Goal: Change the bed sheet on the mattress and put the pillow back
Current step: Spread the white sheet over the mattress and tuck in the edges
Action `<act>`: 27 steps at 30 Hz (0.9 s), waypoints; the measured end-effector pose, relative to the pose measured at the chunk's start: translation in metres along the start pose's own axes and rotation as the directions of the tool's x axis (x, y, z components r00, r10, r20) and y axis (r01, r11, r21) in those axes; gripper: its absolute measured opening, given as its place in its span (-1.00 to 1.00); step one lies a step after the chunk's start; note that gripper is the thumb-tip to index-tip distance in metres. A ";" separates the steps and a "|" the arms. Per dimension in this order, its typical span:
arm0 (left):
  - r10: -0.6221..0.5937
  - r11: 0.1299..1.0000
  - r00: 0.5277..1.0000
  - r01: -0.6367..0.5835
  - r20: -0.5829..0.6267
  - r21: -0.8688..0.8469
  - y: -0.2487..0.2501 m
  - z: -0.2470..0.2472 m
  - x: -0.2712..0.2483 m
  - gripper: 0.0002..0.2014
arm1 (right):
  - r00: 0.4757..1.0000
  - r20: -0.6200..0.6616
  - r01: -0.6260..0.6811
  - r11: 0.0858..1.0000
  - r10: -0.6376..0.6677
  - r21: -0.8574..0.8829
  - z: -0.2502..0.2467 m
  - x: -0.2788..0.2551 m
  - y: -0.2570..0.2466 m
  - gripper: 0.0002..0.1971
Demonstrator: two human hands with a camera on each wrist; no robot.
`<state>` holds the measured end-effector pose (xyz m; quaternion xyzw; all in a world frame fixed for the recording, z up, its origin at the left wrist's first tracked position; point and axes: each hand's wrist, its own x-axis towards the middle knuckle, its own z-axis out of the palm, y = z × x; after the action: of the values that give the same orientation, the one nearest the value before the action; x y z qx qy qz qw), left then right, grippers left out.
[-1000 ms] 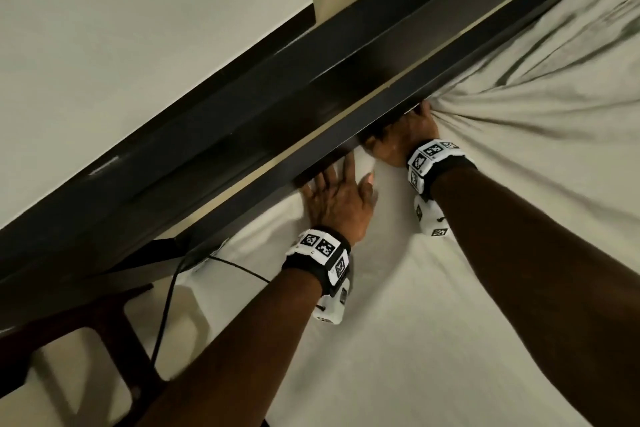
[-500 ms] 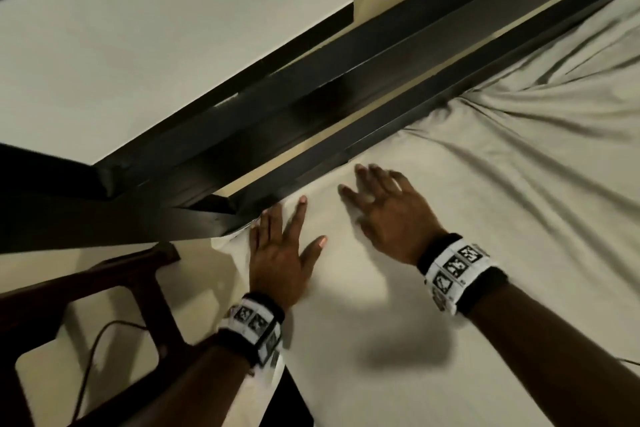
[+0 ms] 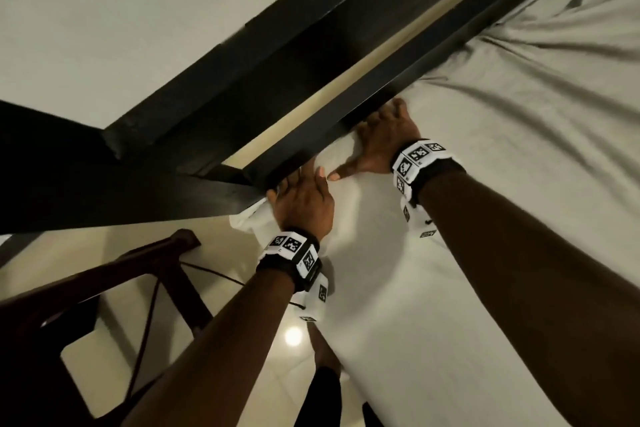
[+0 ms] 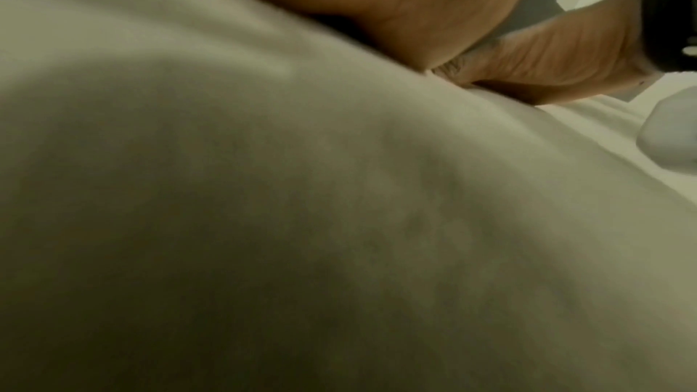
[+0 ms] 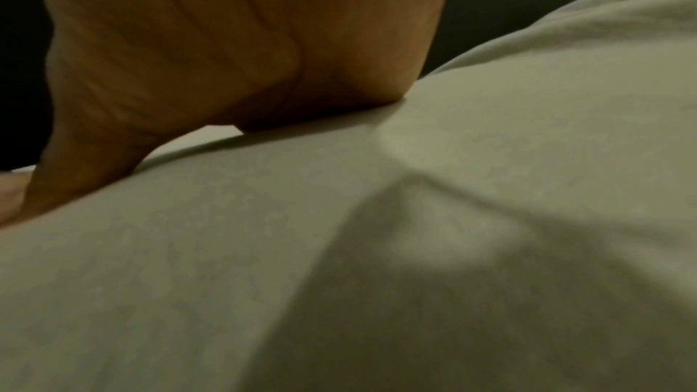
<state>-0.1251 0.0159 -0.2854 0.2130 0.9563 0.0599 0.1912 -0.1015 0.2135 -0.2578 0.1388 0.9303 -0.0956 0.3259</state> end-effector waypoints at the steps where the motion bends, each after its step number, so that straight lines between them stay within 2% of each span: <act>1: 0.008 1.000 1.000 -0.008 -0.023 -0.020 -0.002 0.000 0.000 -0.49 | 1.000 -0.005 -0.003 1.000 0.003 -0.003 -0.001 0.002 -0.002 0.34; 4: 0.072 0.990 0.995 -0.080 -0.071 -0.114 -0.010 0.000 -0.009 -0.50 | 0.999 -0.034 -0.024 1.000 0.023 -0.002 0.002 0.000 -0.006 0.38; 6: 0.122 0.954 0.980 -0.160 -0.158 -0.254 -0.023 -0.002 -0.027 -0.55 | 0.991 -0.115 -0.060 0.998 0.062 0.022 0.008 -0.007 -0.014 0.36; 8: 0.120 0.908 0.948 -0.225 -0.294 -0.354 -0.044 -0.004 -0.051 -0.63 | 0.966 -0.211 -0.133 0.988 0.147 0.079 0.021 -0.021 -0.034 0.24; 10: 0.084 0.899 0.925 -0.231 -0.371 -0.373 -0.072 -0.003 -0.076 -0.65 | 0.911 -0.324 -0.203 0.960 0.257 0.190 0.045 -0.044 -0.062 0.00; 12: 0.061 0.900 0.945 -0.191 -0.322 -0.392 -0.098 -0.001 -0.093 -0.59 | 0.855 -0.406 -0.215 0.933 0.323 0.290 0.071 -0.070 -0.091 -0.23; 15: 0.112 0.876 0.980 -0.175 -0.164 -0.449 -0.125 0.005 -0.090 -0.50 | 0.869 -0.381 -0.194 0.926 0.316 0.324 0.097 -0.098 -0.128 -0.32; 19: -0.005 0.840 0.995 -0.052 -0.104 -0.540 -0.132 0.007 -0.056 -0.50 | 0.907 -0.360 -0.105 0.946 0.218 0.308 0.097 -0.114 -0.153 -0.37; 21: -0.052 0.818 0.994 -0.012 -0.094 -0.576 -0.128 0.011 -0.048 -0.53 | 0.925 -0.377 0.044 0.967 0.056 0.253 0.087 -0.114 -0.160 -0.30; 23: -0.084 0.806 0.996 0.043 -0.042 -0.591 -0.122 0.021 -0.041 -0.54 | 0.919 -0.368 0.205 0.968 -0.141 0.142 0.075 -0.104 -0.165 -0.29; 24: -0.140 0.785 0.990 0.113 0.003 -0.609 -0.120 0.024 -0.035 -0.53 | 0.912 -0.349 0.261 0.961 -0.216 0.087 0.071 -0.095 -0.168 -0.32; 26: -0.306 0.685 0.938 0.335 0.162 -0.648 -0.118 0.024 -0.018 -0.49 | 0.915 -0.282 0.303 0.953 -0.289 0.007 0.060 -0.072 -0.173 -0.33; 27: -0.357 0.665 0.910 0.407 0.212 -0.626 -0.121 0.022 -0.011 -0.49 | 0.922 -0.241 0.306 0.952 -0.304 -0.031 0.053 -0.061 -0.175 -0.34</act>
<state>-0.1536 -0.0971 -0.3257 -0.0713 0.8888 0.3429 0.2955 -0.0815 0.0226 -0.2447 0.0043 0.9729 -0.1309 0.1904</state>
